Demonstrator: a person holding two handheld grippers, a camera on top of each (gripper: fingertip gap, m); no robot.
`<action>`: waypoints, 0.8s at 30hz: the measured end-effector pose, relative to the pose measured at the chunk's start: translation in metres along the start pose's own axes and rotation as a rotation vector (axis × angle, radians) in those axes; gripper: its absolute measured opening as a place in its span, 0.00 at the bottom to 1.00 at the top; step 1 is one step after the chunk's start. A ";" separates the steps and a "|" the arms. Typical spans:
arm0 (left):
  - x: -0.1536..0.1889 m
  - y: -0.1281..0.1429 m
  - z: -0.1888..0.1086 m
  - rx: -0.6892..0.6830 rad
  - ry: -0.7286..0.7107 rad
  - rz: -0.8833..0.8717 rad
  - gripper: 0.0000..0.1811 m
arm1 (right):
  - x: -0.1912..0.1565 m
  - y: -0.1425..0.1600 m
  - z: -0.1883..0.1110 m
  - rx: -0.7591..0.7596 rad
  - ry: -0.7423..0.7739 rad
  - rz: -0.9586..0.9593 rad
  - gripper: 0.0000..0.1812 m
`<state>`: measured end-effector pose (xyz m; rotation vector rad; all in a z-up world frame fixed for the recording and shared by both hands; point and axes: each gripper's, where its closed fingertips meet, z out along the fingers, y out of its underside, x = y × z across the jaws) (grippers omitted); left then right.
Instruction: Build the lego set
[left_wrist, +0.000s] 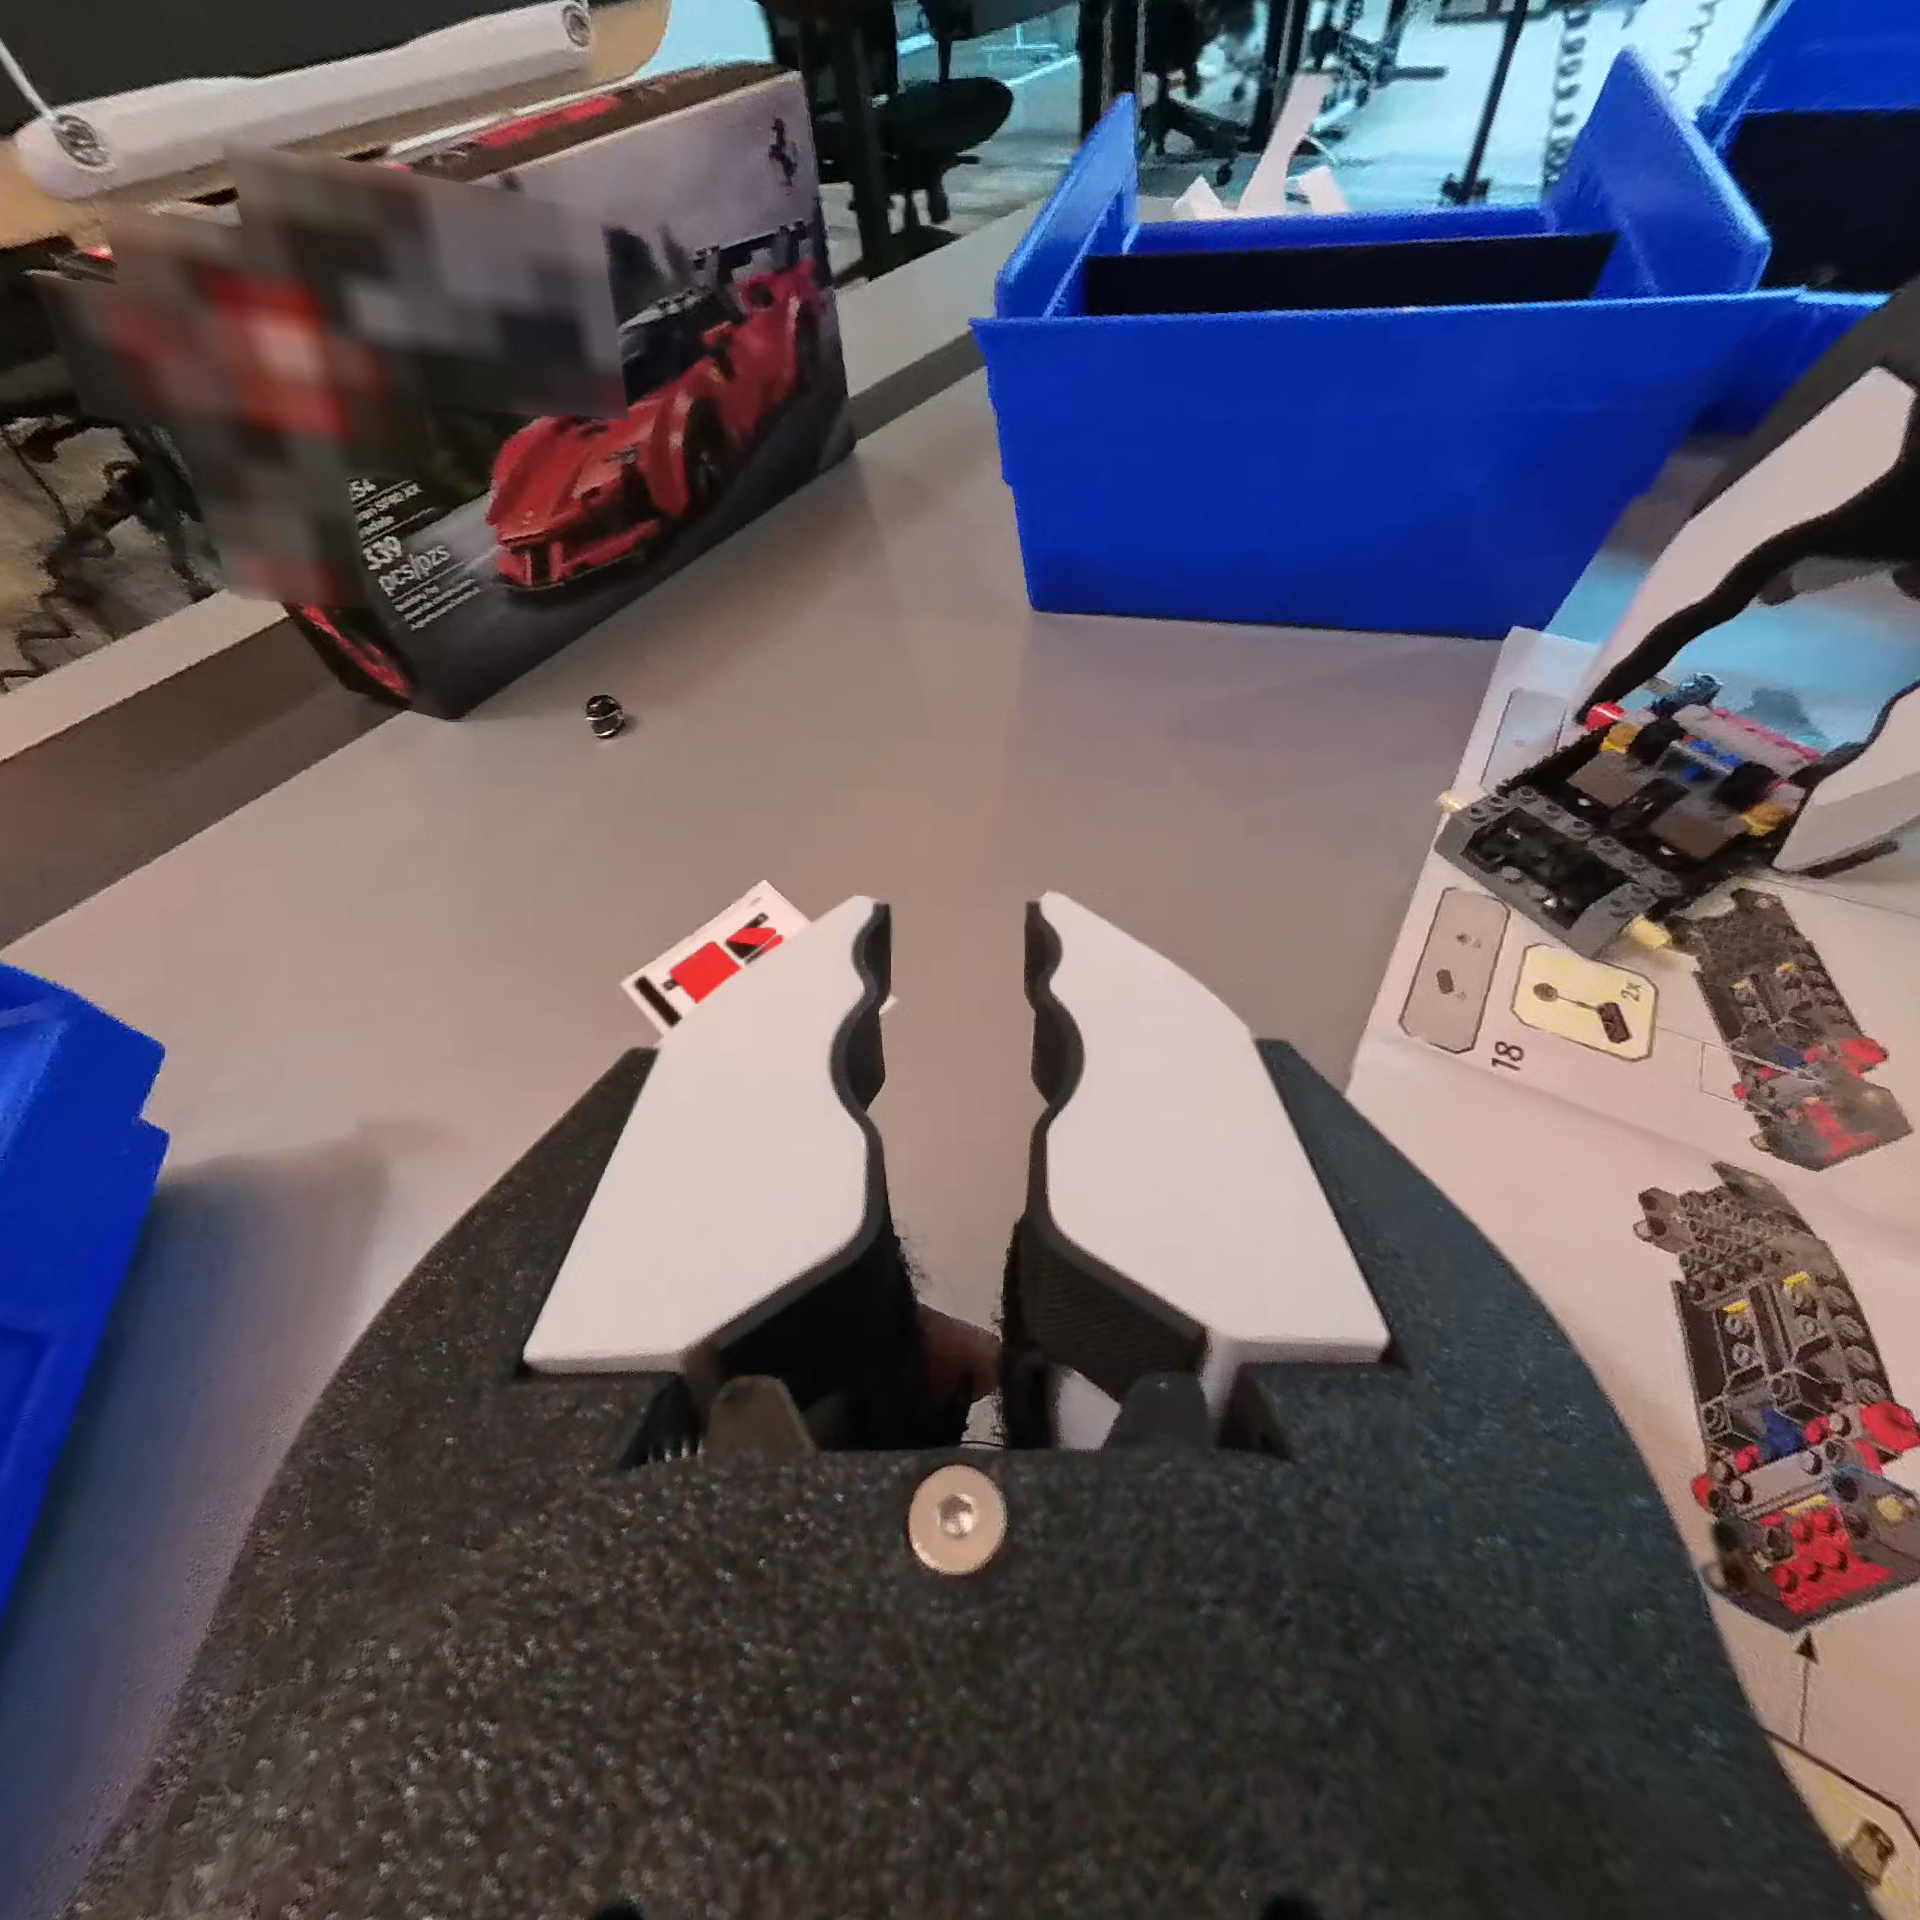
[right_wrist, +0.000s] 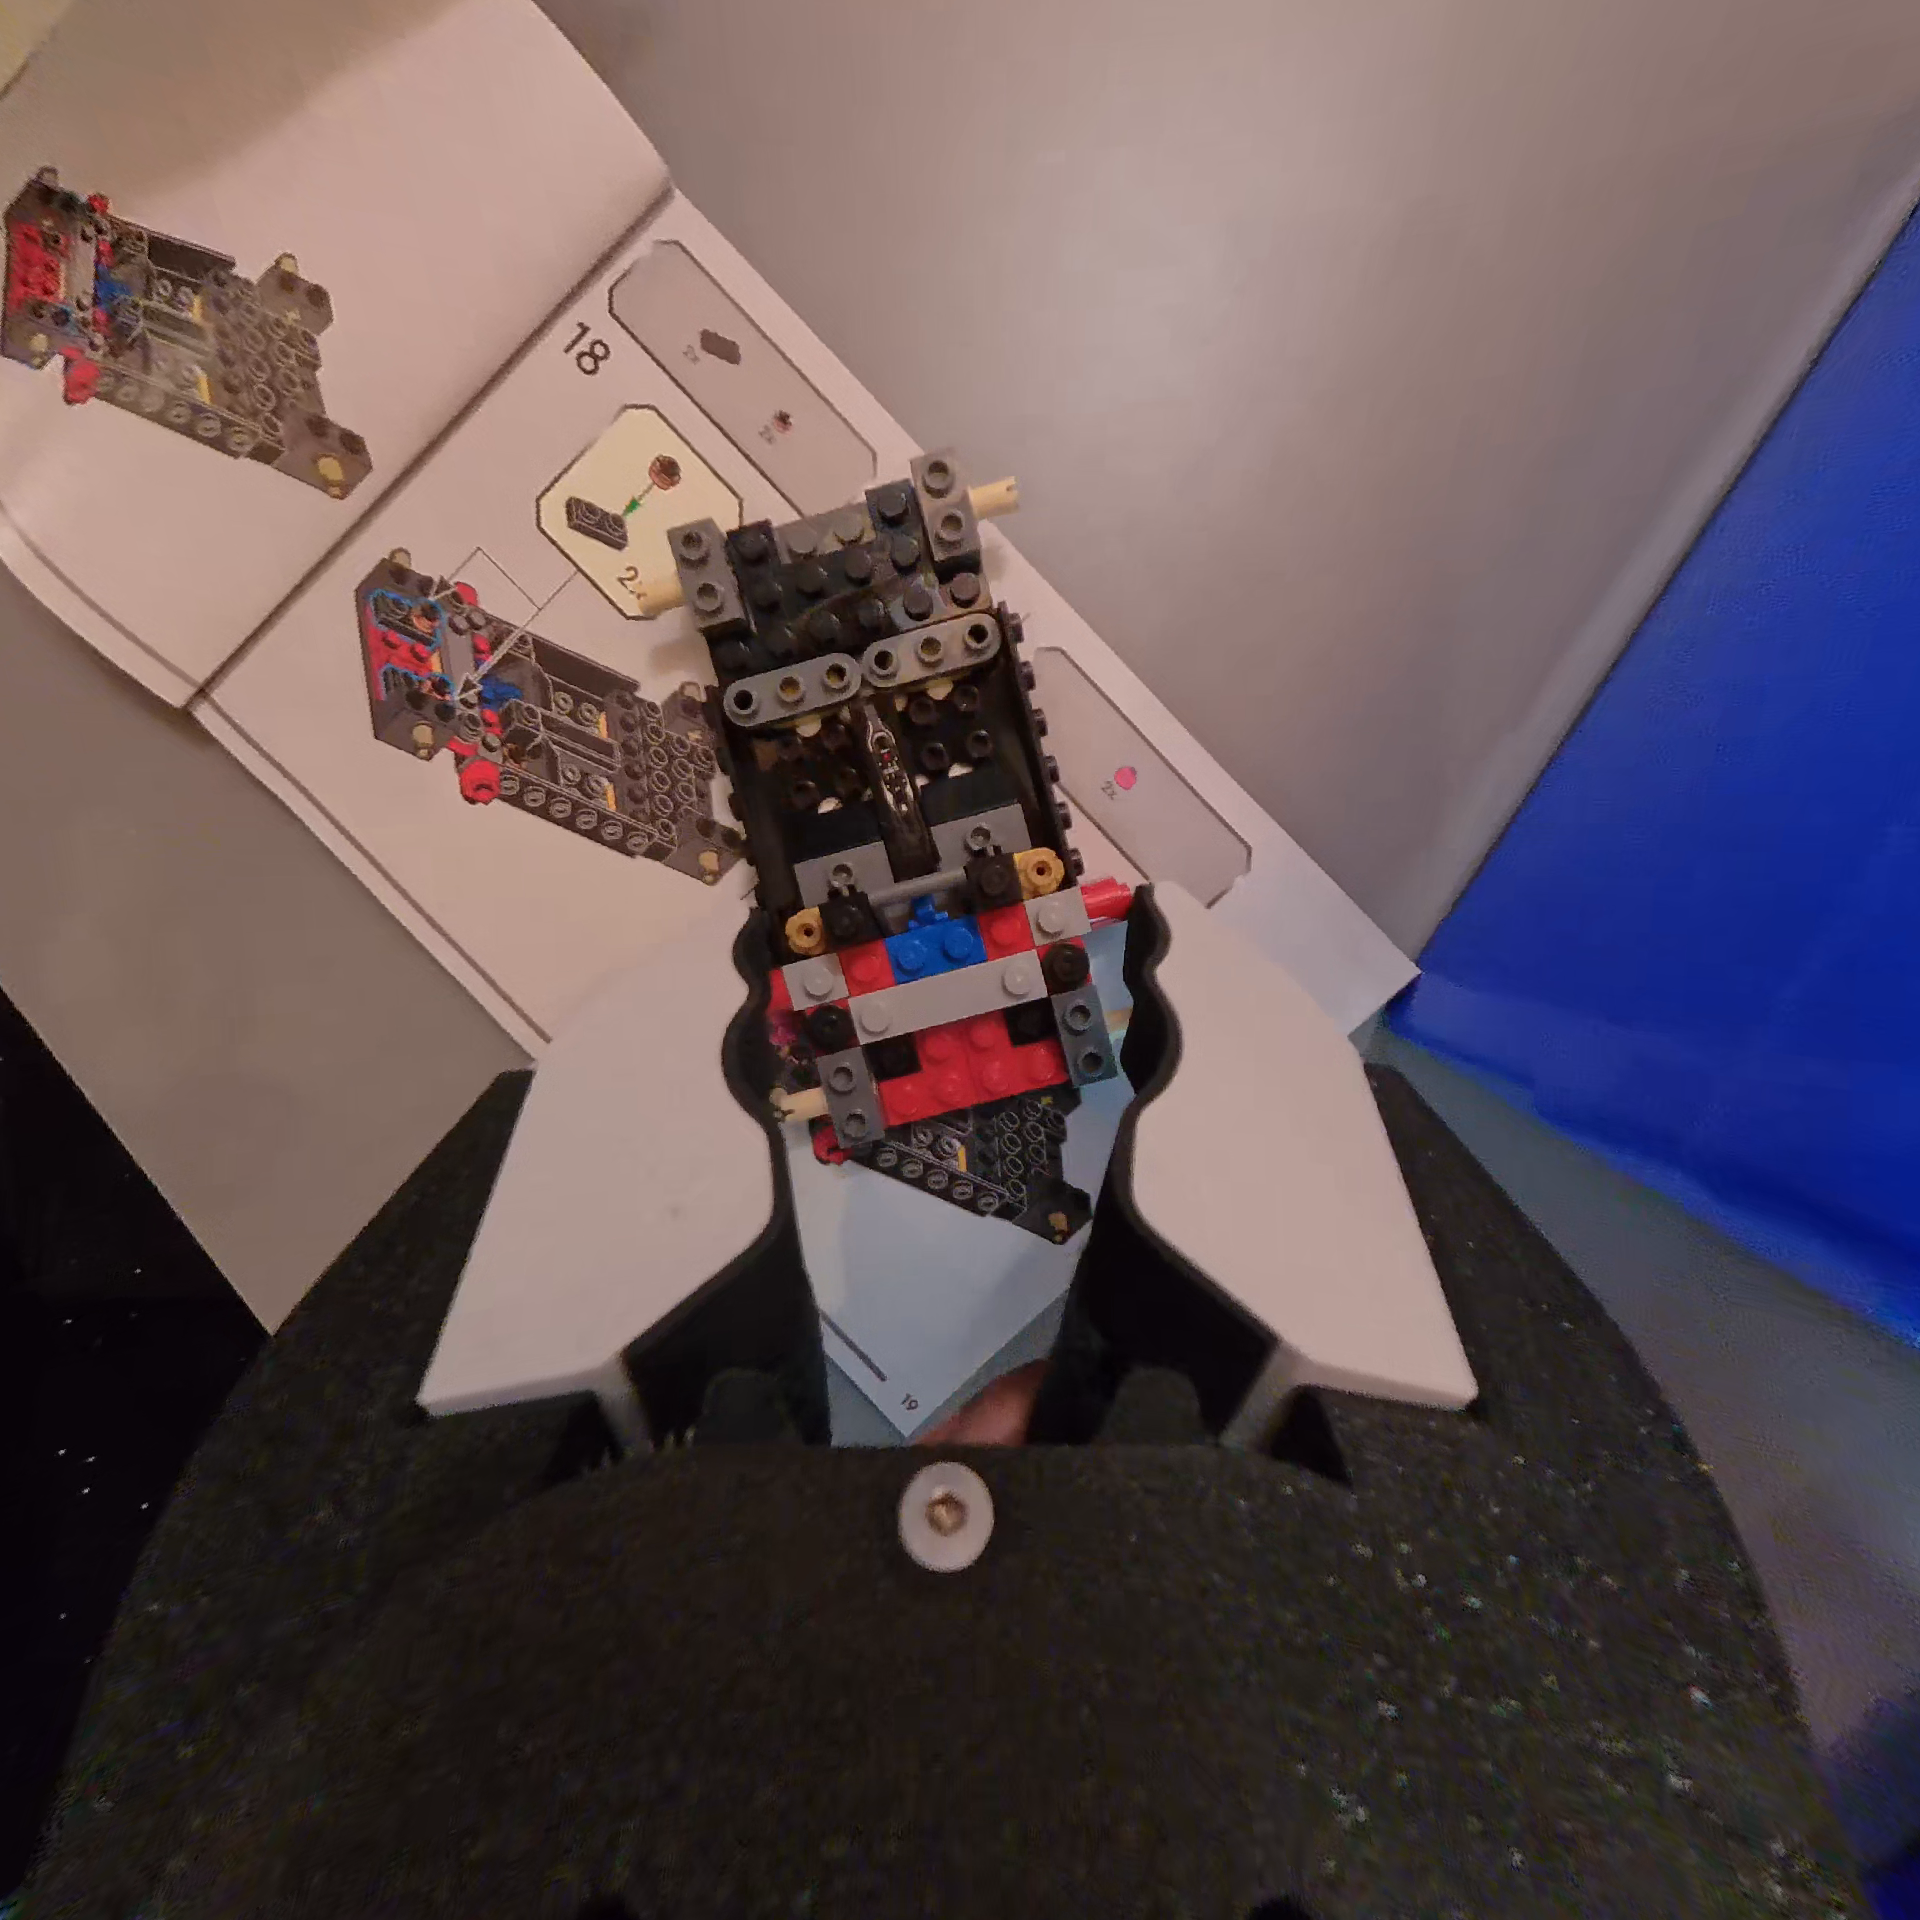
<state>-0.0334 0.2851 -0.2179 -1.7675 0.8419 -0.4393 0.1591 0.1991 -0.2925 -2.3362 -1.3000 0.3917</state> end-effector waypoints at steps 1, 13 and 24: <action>0.003 0.000 0.001 0.000 0.017 0.000 0.13 | 0.001 0.001 0.000 -0.002 0.002 -0.001 0.36; 0.113 0.016 -0.002 -0.048 0.537 0.369 0.23 | 0.007 0.005 -0.003 -0.014 0.020 0.021 0.36; 0.125 0.063 -0.011 -0.438 0.672 0.540 0.06 | -0.011 0.008 -0.004 -0.078 0.008 0.012 0.36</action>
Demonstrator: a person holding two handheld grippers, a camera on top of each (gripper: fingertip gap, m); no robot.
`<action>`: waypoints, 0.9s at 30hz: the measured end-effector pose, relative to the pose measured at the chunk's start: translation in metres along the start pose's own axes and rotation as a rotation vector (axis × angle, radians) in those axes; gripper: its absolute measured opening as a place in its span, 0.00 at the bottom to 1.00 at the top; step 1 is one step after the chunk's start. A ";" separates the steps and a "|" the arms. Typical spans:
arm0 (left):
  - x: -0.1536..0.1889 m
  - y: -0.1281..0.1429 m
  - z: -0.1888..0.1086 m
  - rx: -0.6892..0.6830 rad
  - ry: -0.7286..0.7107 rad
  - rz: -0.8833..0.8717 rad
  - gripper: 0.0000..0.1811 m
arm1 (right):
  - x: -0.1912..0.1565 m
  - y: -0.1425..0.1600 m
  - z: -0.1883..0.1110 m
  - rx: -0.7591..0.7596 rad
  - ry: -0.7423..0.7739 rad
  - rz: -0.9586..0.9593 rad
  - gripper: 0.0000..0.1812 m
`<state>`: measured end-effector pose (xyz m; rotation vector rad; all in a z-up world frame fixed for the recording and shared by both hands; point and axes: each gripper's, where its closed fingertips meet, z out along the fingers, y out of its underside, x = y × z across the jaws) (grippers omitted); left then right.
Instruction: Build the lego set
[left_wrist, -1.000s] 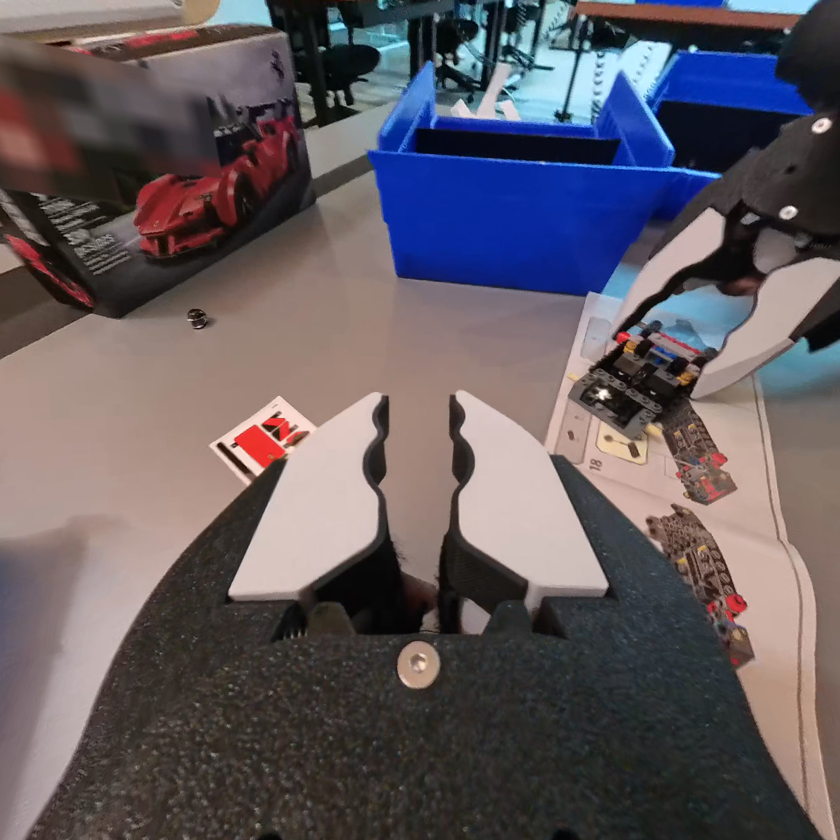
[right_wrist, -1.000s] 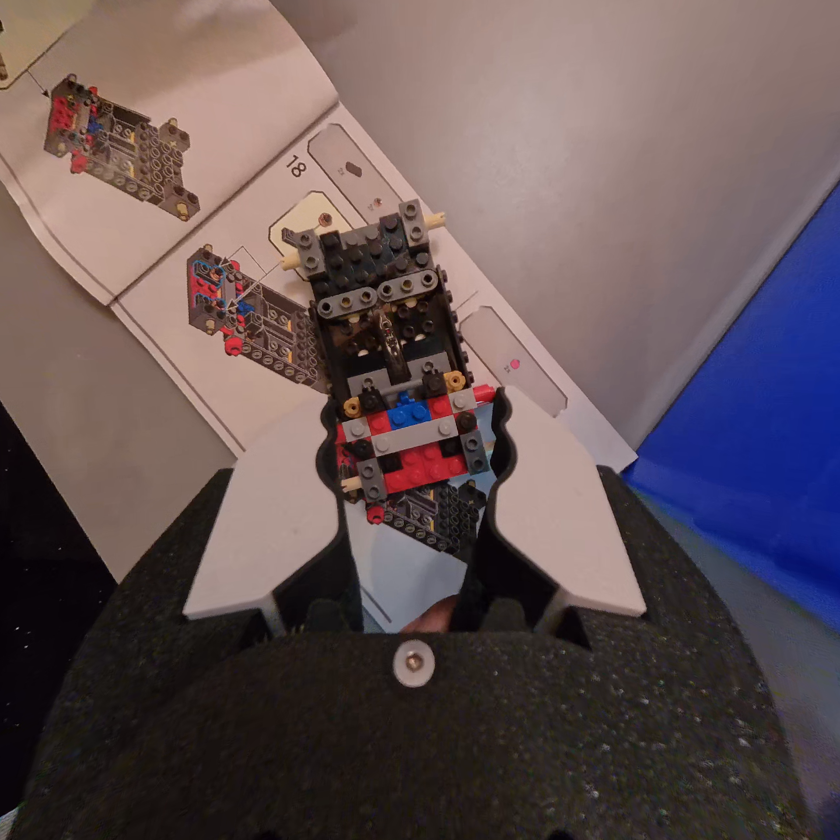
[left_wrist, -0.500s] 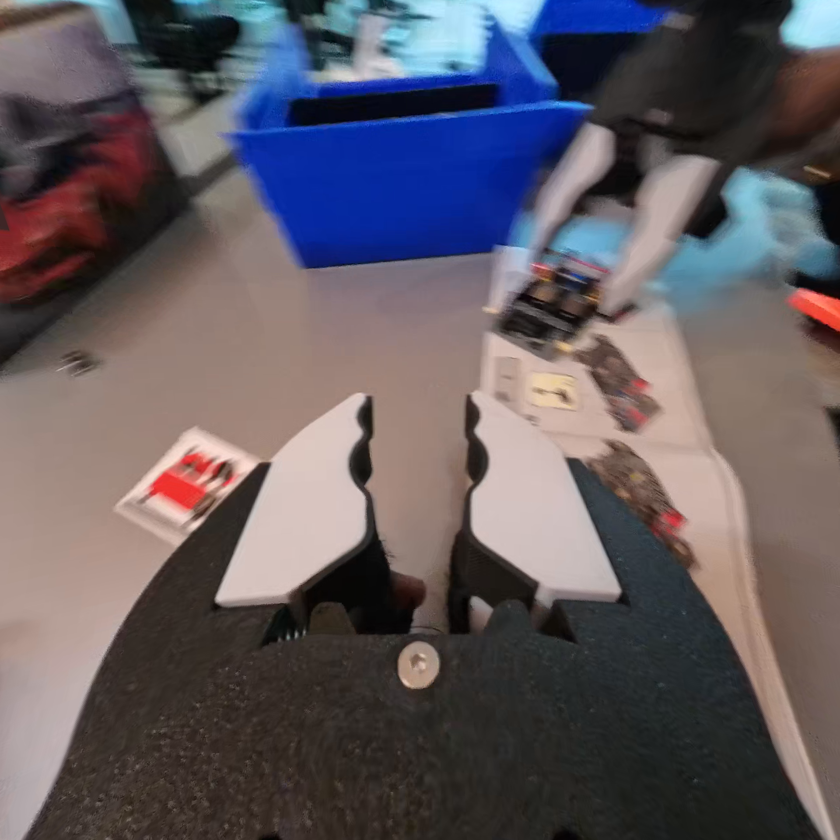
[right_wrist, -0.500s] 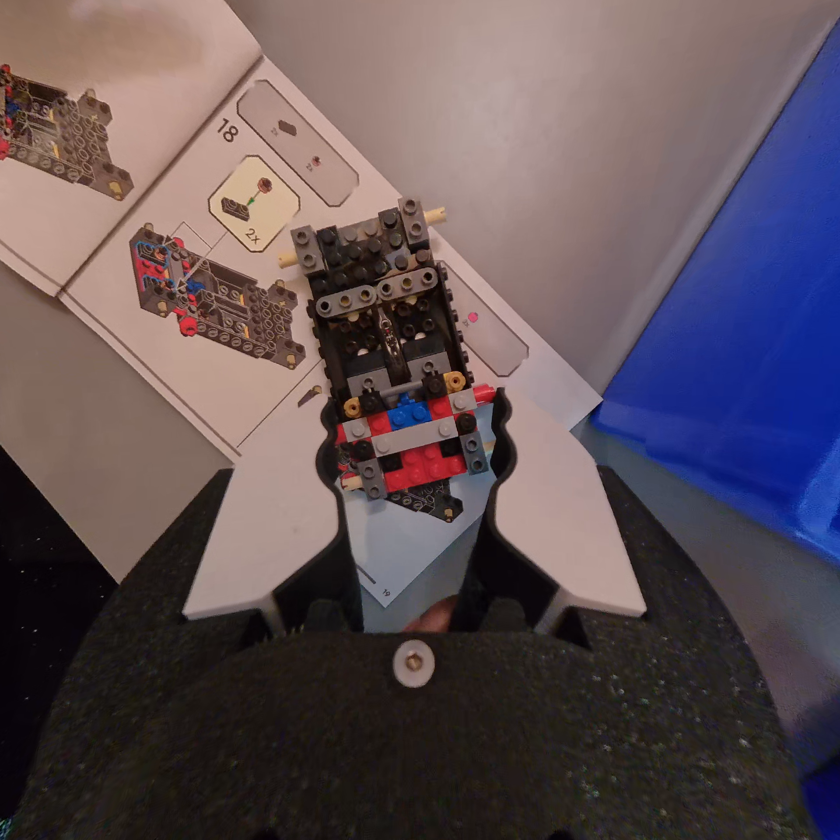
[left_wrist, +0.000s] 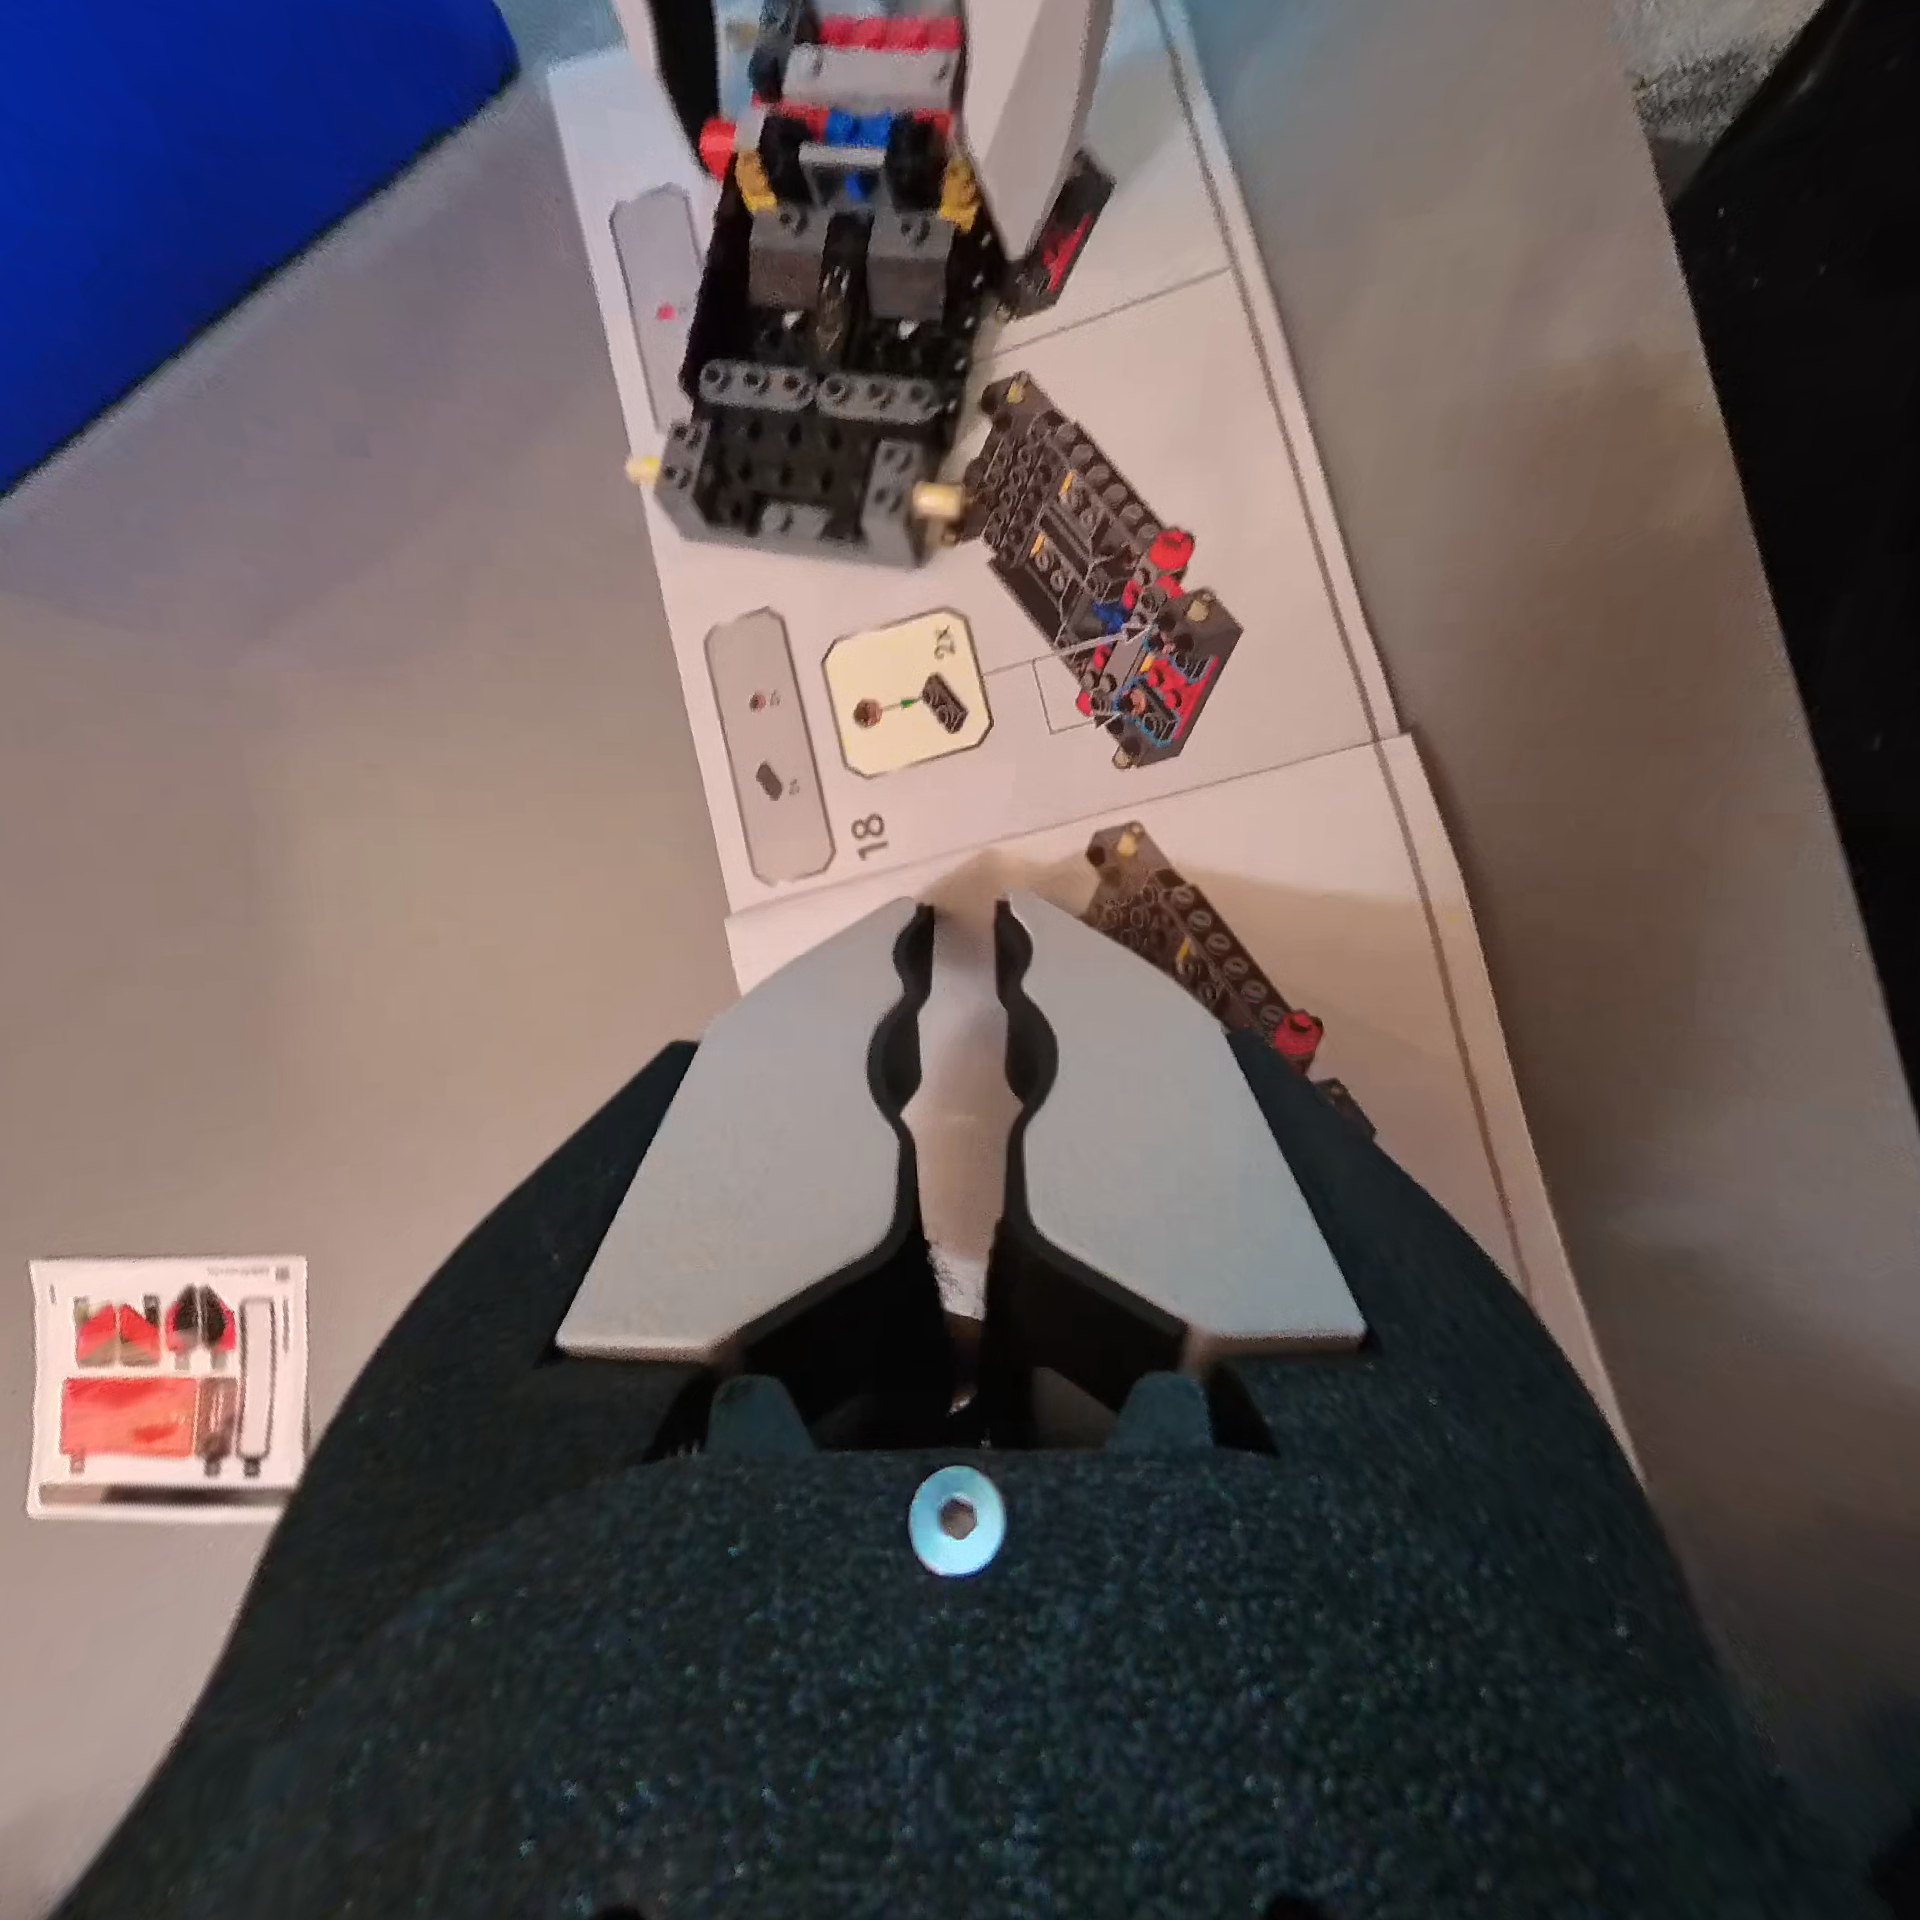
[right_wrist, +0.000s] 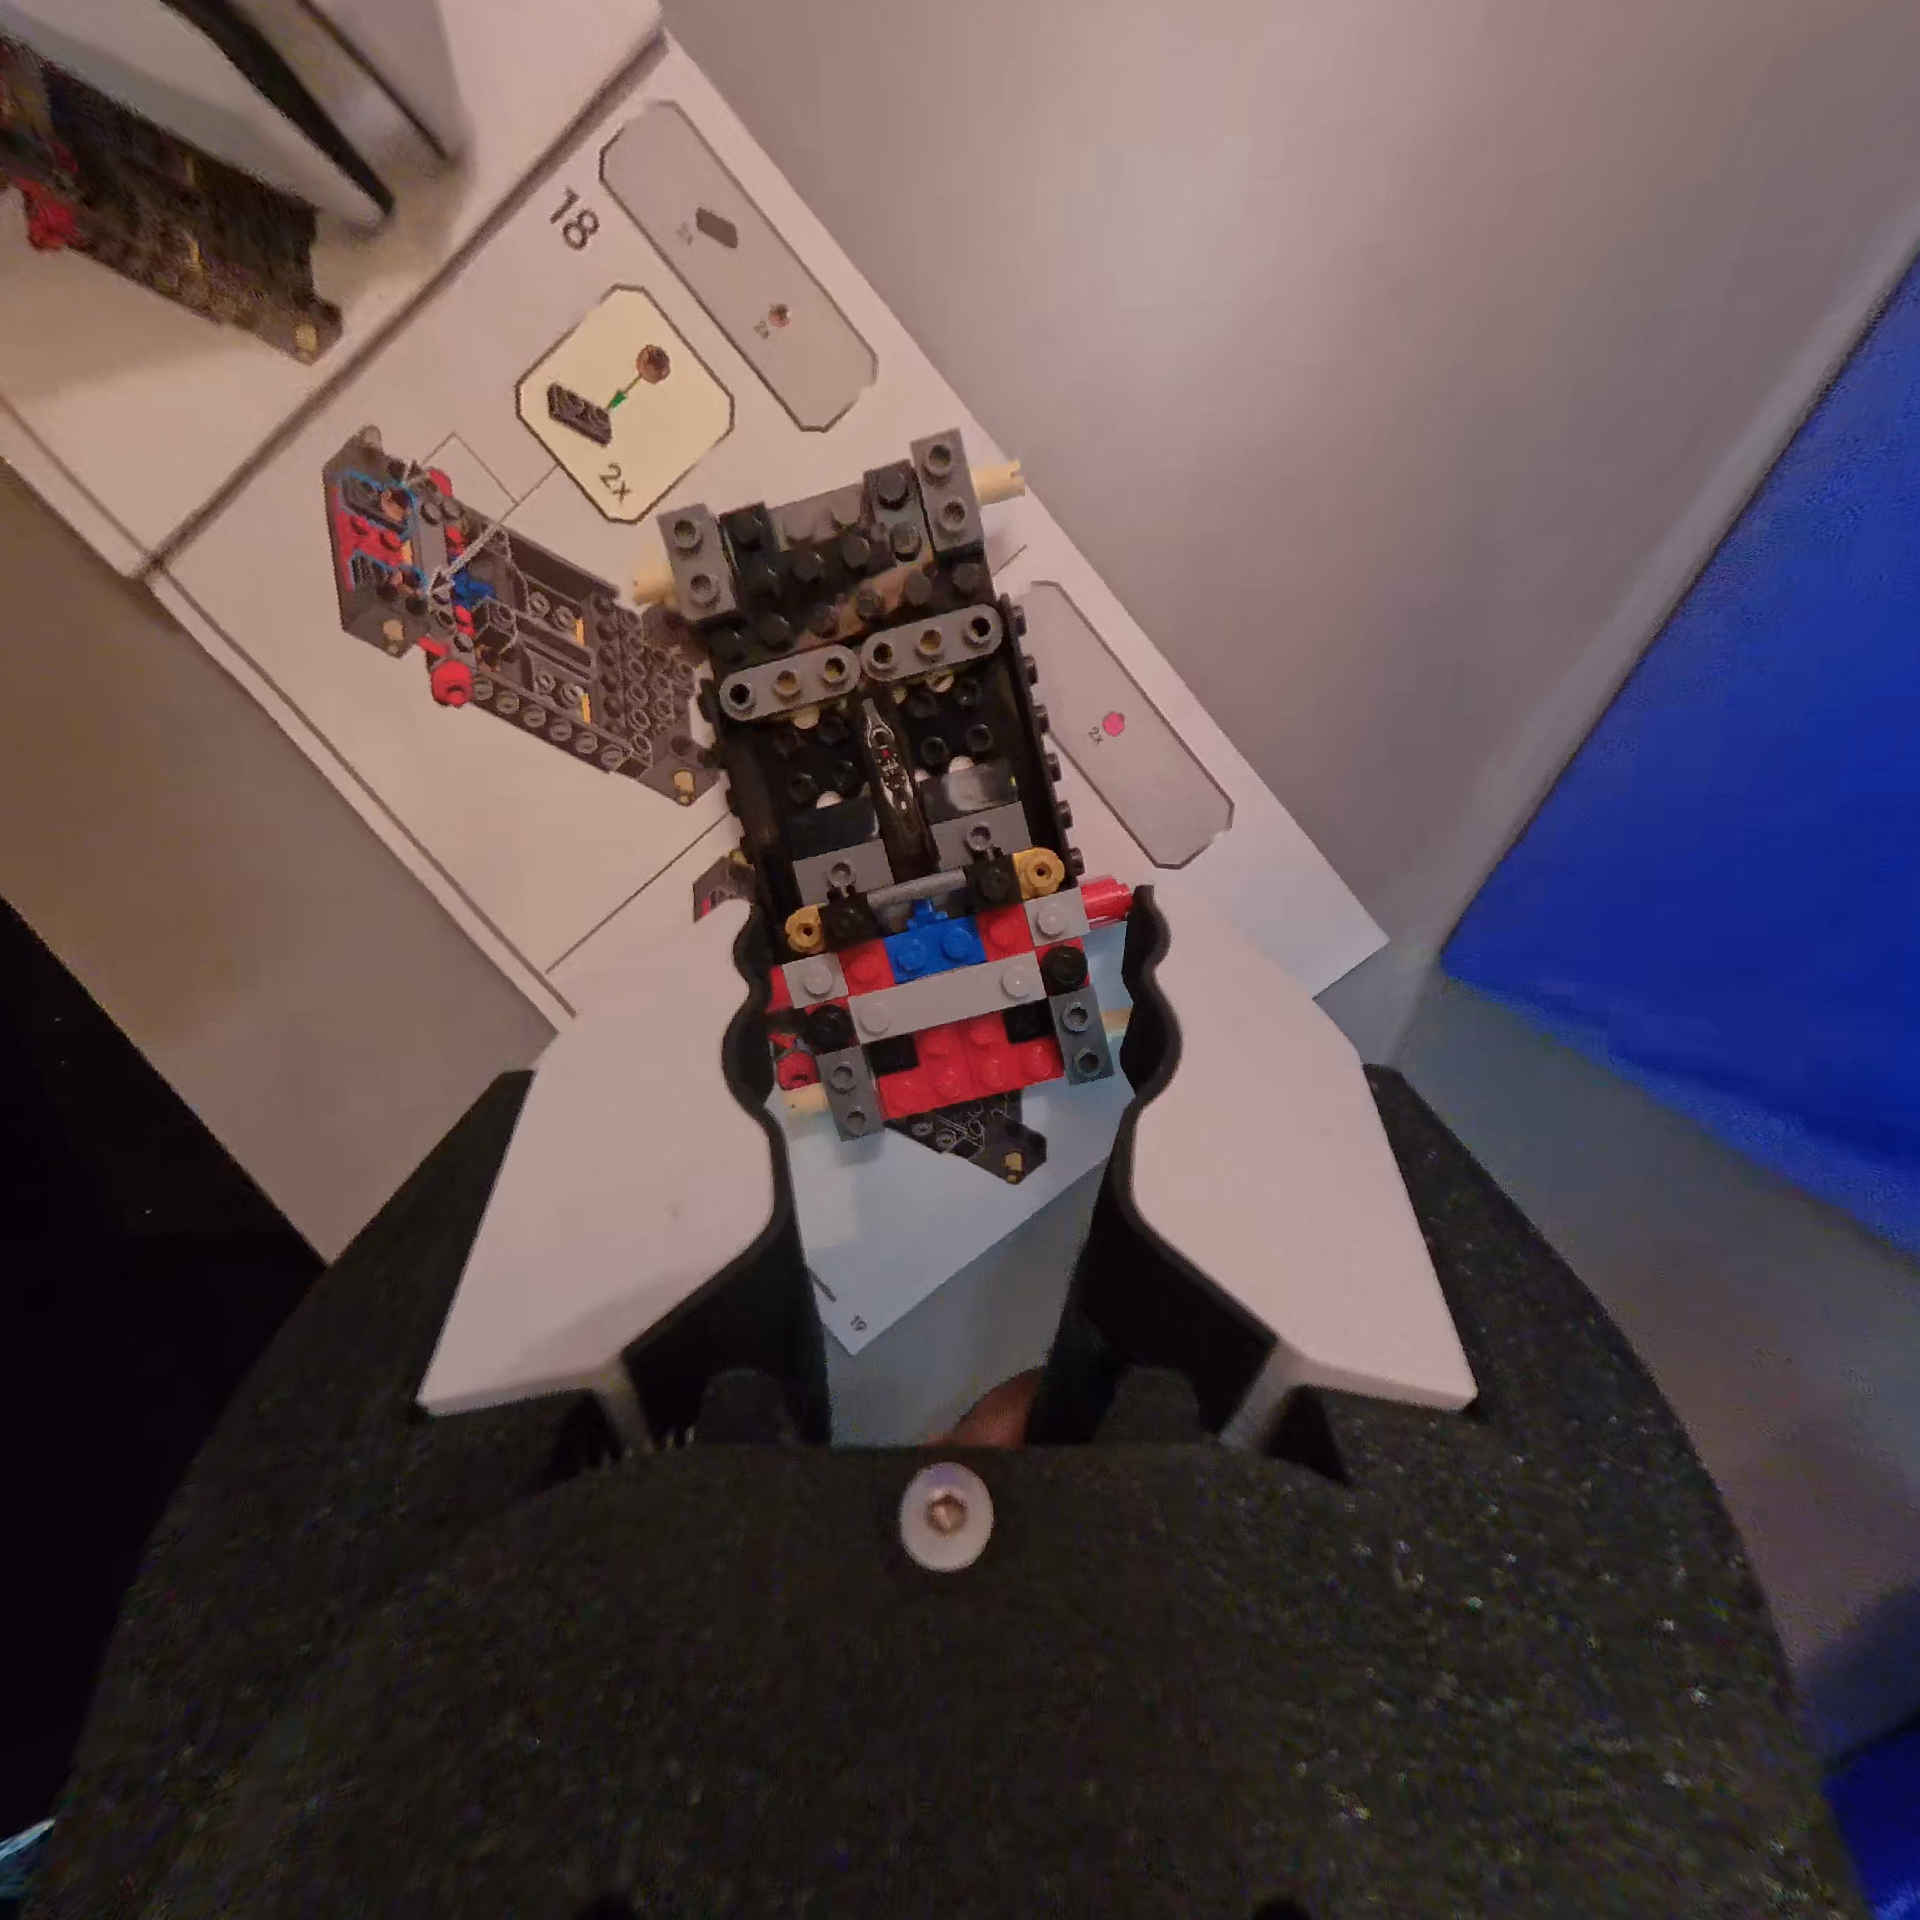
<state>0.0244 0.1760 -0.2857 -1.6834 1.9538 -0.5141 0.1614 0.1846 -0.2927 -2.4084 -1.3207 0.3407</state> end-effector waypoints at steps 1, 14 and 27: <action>0.000 0.005 -0.003 -0.012 0.010 -0.010 0.06 | -0.006 0.000 0.000 -0.016 0.000 -0.006 0.36; -0.012 0.012 -0.028 -0.084 -0.091 -0.173 0.08 | -0.041 -0.011 0.006 0.020 -0.088 -0.191 0.36; -0.035 -0.018 -0.015 0.244 -0.166 -0.208 0.05 | -0.035 -0.006 0.003 0.025 -0.080 -0.224 0.36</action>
